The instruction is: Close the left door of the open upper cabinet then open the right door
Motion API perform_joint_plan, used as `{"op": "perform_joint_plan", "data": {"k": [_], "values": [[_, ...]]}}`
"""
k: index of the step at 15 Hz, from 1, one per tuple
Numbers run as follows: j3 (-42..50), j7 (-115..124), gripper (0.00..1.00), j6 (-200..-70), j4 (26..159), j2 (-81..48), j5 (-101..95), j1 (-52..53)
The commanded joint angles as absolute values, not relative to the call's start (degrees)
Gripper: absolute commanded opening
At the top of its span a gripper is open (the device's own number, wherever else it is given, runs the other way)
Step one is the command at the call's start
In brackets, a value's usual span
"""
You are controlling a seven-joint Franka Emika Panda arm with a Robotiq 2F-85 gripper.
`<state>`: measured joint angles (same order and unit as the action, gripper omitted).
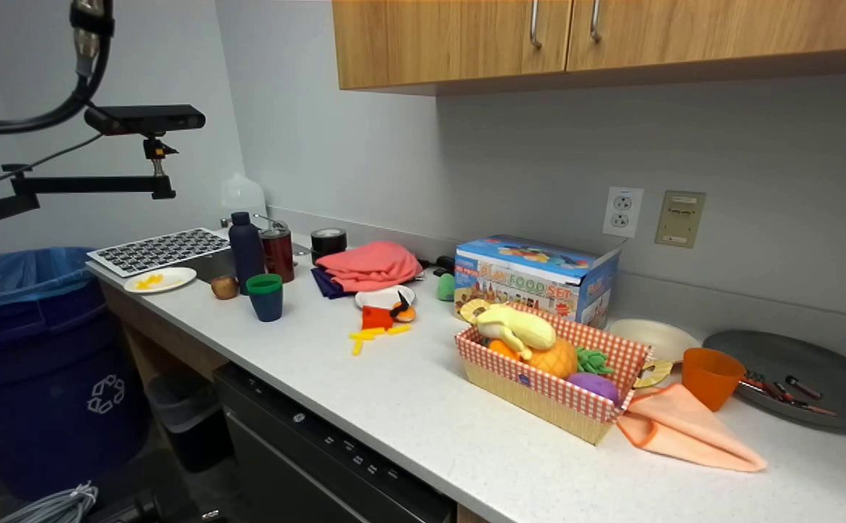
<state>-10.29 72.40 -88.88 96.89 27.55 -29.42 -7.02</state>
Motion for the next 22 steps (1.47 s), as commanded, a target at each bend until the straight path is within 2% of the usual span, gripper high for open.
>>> {"op": "perform_joint_plan", "data": {"k": [1, 4, 8, 22], "values": [[-10.15, 72.50, 1.00, -88.64, 96.59, 27.34, -29.58, -6.67], [-7.79, 64.66, 1.00, -87.08, 95.93, 26.56, -24.72, -4.36], [-5.50, 66.51, 1.00, -87.57, 96.86, 24.71, -13.08, -4.29], [-2.41, 98.08, 1.00, -75.57, 87.92, 21.93, 8.53, -5.71]]}}
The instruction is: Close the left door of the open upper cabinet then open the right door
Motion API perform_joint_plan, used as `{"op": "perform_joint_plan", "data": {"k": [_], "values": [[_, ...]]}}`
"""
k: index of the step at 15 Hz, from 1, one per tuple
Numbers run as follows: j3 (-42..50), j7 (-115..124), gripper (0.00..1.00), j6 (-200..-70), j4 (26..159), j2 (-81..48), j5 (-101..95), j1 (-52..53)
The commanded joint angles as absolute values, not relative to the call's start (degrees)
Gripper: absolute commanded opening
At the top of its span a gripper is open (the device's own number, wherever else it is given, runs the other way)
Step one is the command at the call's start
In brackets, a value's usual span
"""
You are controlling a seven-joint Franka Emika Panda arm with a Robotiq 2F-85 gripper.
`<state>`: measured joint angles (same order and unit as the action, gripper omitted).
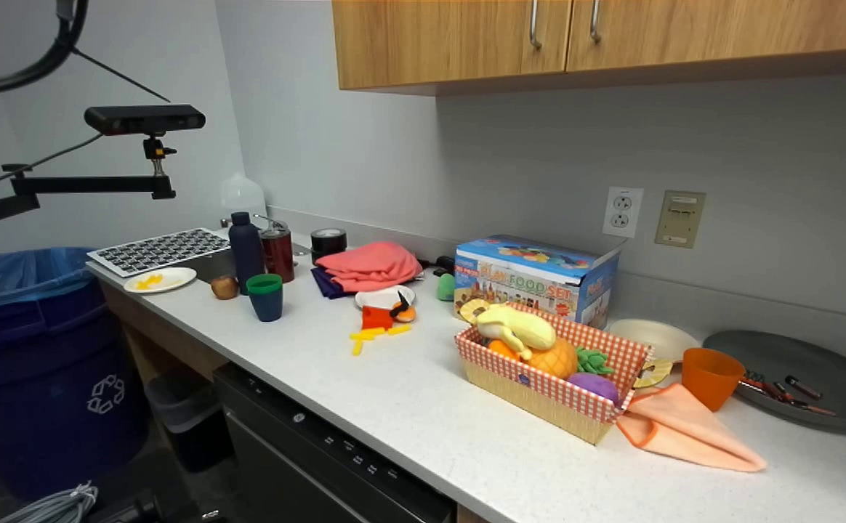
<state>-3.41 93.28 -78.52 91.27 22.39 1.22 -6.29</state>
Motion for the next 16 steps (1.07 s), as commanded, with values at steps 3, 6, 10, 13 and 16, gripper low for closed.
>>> {"op": "perform_joint_plan", "data": {"k": [3, 6, 10, 13, 16], "values": [[-0.63, 87.64, 1.00, -78.47, 91.95, 22.39, 13.55, -3.87], [0.32, 78.44, 1.00, -77.37, 93.60, 21.45, 14.78, -3.58], [1.31, 65.84, 1.00, -72.74, 93.38, 18.91, 13.48, -4.05], [0.25, 65.05, 1.00, -72.84, 94.41, 18.79, 12.73, -5.29], [0.24, 64.59, 1.00, -72.66, 94.53, 18.33, 12.62, -5.35]]}}
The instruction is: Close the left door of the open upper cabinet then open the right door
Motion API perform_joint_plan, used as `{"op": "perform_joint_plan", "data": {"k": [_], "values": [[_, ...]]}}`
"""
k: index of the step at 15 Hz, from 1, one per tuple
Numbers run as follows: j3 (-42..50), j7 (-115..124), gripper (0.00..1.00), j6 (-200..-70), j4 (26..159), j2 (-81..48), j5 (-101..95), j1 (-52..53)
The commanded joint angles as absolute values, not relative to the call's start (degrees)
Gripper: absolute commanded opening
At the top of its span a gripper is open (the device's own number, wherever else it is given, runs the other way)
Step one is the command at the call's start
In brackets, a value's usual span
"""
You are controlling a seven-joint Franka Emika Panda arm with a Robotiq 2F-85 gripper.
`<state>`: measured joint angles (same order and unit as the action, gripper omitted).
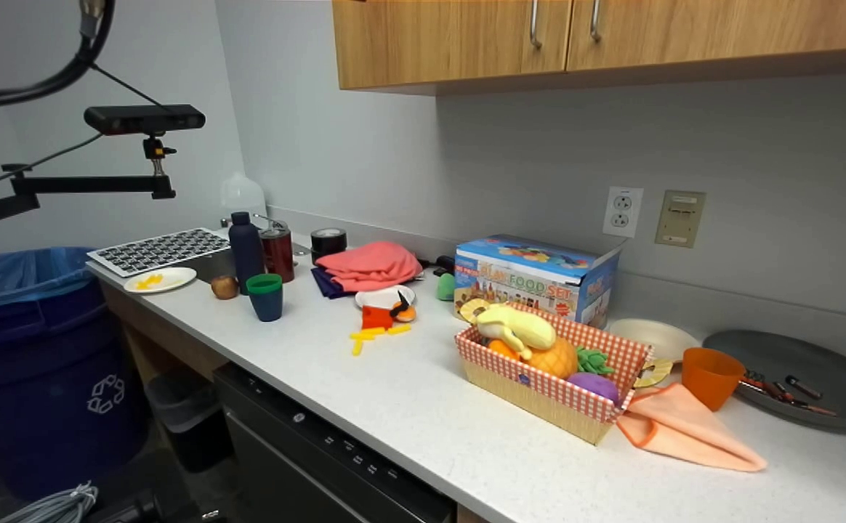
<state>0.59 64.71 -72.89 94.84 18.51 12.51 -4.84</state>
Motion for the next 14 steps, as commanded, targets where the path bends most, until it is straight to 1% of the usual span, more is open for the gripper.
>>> {"op": "perform_joint_plan", "data": {"k": [1, 4, 9, 14], "values": [[0.18, 64.62, 1.00, -72.66, 94.52, 18.39, 12.62, -5.34], [0.18, 64.63, 1.00, -72.66, 94.52, 18.41, 12.62, -5.34], [2.11, 43.66, 1.00, -69.56, 88.29, 13.52, 6.70, -4.83], [0.76, 30.24, 1.00, -71.46, 79.62, 5.59, -1.60, -4.11]]}}
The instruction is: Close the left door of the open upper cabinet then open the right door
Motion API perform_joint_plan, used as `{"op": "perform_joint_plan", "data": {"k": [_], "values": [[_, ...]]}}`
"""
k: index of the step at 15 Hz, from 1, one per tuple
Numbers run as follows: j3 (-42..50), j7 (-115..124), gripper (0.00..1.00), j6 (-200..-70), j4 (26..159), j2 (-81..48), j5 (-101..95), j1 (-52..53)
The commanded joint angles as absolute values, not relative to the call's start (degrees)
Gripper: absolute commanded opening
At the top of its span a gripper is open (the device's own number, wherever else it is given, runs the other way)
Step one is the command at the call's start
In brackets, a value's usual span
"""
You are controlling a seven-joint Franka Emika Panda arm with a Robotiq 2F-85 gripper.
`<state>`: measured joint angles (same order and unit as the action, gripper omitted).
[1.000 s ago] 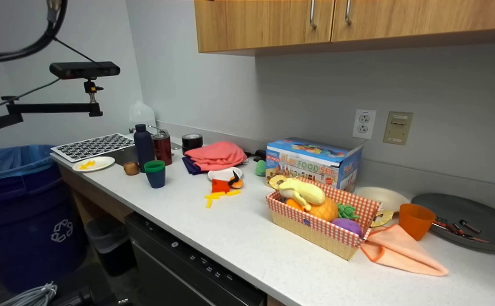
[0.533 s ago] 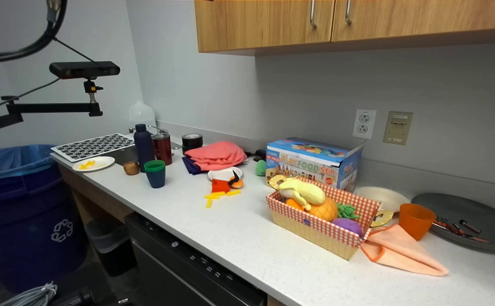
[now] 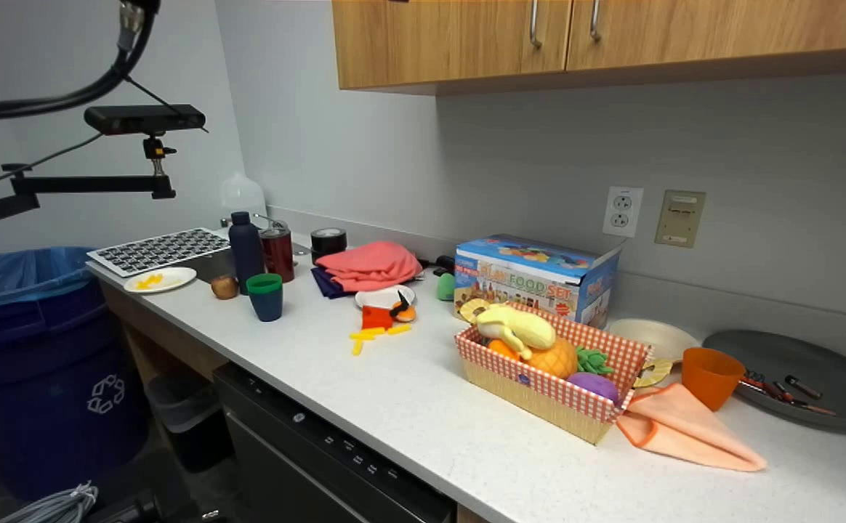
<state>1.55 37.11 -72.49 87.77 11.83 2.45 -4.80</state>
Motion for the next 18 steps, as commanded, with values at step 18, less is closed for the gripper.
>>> {"op": "perform_joint_plan", "data": {"k": [18], "values": [[0.09, 27.62, 1.00, -110.38, 93.49, 8.95, -10.29, -4.76]]}}
